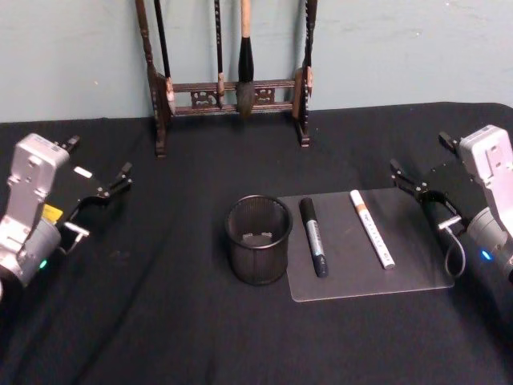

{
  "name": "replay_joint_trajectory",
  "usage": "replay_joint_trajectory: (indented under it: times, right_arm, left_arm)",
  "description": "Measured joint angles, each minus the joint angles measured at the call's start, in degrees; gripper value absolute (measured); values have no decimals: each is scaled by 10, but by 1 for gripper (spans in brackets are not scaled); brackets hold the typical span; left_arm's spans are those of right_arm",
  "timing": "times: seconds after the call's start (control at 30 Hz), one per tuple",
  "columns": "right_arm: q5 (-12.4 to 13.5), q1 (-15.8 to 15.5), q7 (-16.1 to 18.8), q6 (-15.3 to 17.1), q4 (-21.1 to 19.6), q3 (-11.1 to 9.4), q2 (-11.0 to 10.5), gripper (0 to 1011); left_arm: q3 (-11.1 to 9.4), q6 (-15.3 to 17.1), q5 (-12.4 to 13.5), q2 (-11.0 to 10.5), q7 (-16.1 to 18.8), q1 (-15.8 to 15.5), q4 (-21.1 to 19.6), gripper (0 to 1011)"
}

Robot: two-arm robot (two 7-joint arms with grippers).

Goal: Pick up the water-based marker from the table and place it into the pen holder.

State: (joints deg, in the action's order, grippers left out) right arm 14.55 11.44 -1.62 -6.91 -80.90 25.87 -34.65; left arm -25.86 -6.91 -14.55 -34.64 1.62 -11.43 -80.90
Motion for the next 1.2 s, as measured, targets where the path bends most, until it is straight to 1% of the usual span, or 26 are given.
replay_joint_trajectory:
  times: [1.2]
  right_arm:
    - [0,0,0,0,0,0,0,1000]
  left_arm:
    - [0,0,0,0,0,0,0,1001]
